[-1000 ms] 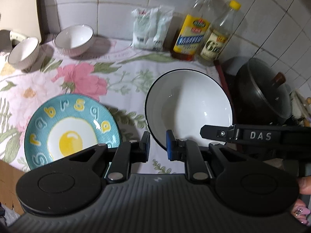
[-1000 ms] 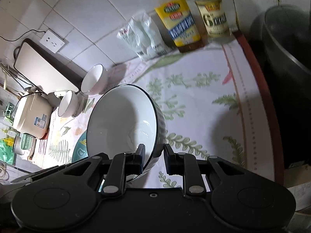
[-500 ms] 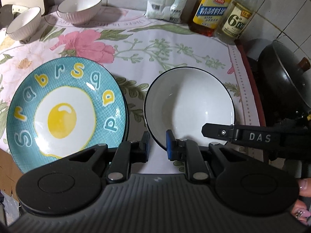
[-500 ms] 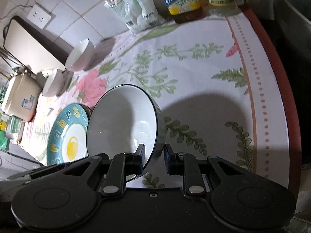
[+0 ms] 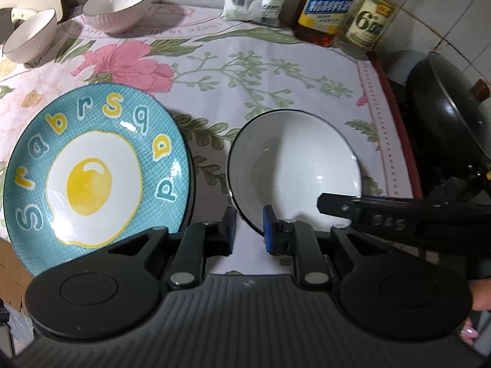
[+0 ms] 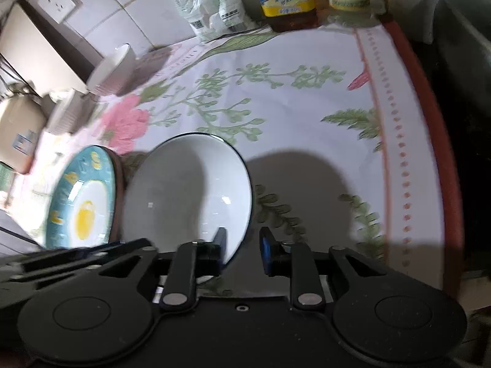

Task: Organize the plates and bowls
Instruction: 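Lower the white bowl onto the cloth and open both grippers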

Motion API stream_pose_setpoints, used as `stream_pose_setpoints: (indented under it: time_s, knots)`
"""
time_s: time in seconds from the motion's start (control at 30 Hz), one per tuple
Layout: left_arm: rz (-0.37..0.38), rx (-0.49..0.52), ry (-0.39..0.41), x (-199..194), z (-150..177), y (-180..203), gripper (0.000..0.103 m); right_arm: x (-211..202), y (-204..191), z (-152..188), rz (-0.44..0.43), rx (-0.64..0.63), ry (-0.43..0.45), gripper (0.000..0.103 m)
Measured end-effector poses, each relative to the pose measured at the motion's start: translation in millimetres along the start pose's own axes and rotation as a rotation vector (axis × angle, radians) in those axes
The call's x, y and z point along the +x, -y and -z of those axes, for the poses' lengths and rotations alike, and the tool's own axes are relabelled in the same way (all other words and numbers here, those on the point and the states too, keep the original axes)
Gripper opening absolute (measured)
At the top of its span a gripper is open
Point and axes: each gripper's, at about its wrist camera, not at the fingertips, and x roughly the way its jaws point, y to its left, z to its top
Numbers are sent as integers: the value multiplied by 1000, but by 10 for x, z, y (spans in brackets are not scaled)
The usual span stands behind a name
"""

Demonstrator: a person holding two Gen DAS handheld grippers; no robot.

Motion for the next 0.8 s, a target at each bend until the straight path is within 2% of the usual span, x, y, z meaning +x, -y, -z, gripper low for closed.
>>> stream_pose_setpoints:
  time_s: [0.03, 0.07, 0.23, 0.53, 0.7, 0.8]
  knots:
    - [7, 9, 1, -37, -1, 18, 24, -19, -23, 2, 34, -24, 6, 48]
    - [15, 18, 1, -73, 1, 27, 28, -48, -37, 7, 53, -45, 16, 49]
    - [29, 26, -8, -280, 18, 56, 40, -265, -9, 46, 25, -42, 41, 52]
    - [15, 35, -24, -699, 56, 23, 48, -839, -137, 164, -30, -118, 100, 66]
    - [7, 50, -23, -970, 87, 17, 50, -1144, -272, 207, -24, -179, 133, 67]
    - [3, 61, -10, -1138, 90, 2, 55, -1315, -384, 220, -27, -223, 155, 68]
